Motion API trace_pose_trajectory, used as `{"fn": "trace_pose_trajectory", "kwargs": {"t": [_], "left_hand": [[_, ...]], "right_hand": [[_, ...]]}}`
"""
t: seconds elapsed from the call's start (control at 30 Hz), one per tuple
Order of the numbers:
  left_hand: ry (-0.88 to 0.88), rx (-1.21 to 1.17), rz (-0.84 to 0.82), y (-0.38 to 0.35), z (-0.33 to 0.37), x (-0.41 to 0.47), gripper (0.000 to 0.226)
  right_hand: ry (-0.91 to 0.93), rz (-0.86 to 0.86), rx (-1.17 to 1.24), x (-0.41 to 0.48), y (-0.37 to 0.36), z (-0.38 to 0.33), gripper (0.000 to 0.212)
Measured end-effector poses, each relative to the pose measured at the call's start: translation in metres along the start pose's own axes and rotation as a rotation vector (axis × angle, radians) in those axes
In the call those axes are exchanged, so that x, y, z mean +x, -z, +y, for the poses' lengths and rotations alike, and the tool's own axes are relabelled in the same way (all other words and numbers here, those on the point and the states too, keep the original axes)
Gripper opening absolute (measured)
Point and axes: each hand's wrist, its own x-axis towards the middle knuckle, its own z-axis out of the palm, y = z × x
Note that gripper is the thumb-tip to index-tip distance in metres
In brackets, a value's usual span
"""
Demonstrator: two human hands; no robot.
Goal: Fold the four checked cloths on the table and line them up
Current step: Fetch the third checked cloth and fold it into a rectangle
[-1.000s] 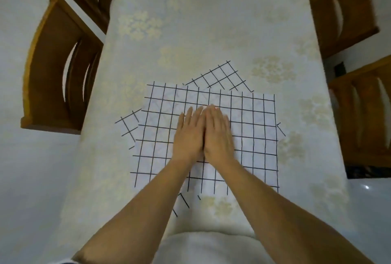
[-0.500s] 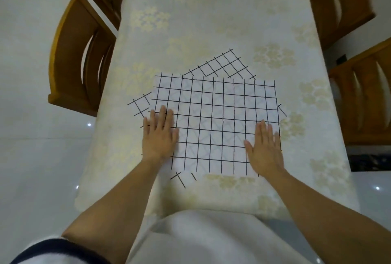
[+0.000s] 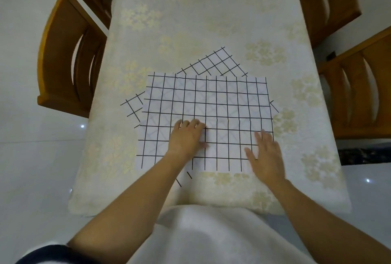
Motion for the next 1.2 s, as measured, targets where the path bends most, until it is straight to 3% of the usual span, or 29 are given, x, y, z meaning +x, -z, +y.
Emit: {"fn": "trace_pose_trajectory", "kwargs": {"t": [0.07, 0.13, 0.23, 0.33, 0.4, 0.5, 0.6, 0.8, 1.03, 1.2], "left_hand": [[0.008, -0.011, 0.038, 0.014, 0.001, 0.017, 0.08], [0.053, -0.042, -0.059, 0.019, -0.003, 0.036, 0.109], [0.145, -0.04, -0.293, 0.023, -0.008, 0.057, 0.141], [0.192, 0.04, -0.406, 0.026, -0.001, 0.069, 0.153], [0.222, 0.064, -0.444, 0.03, 0.005, 0.073, 0.156], [0.265, 0.059, -0.482, 0.034, 0.007, 0.076, 0.159], [0.296, 0.049, -0.504, 0.036, 0.01, 0.079, 0.162], [0.33, 0.032, -0.537, 0.037, 0.014, 0.084, 0.166], [0.336, 0.001, -0.547, 0.04, 0.014, 0.084, 0.167], [0.32, 0.0, -0.503, 0.037, 0.014, 0.082, 0.164]], "right_hand": [[-0.172, 0.156, 0.148, 0.01, 0.013, 0.012, 0.059], [-0.346, 0.19, 0.272, 0.024, 0.023, 0.015, 0.057], [-0.552, 0.082, 0.461, 0.049, 0.038, 0.013, 0.062], [-0.675, -0.056, 0.619, 0.065, 0.05, 0.012, 0.043], [-0.689, -0.102, 0.685, 0.068, 0.054, 0.016, 0.044], [-0.654, -0.157, 0.844, 0.07, 0.064, 0.017, 0.051], [-0.568, -0.257, 1.031, 0.064, 0.084, 0.001, 0.029], [-0.334, -0.179, 0.951, 0.053, 0.122, -0.034, 0.021], [-0.035, -0.19, 0.994, 0.046, 0.16, -0.098, 0.047], [0.031, -0.175, 0.978, 0.051, 0.153, -0.132, 0.045]]}}
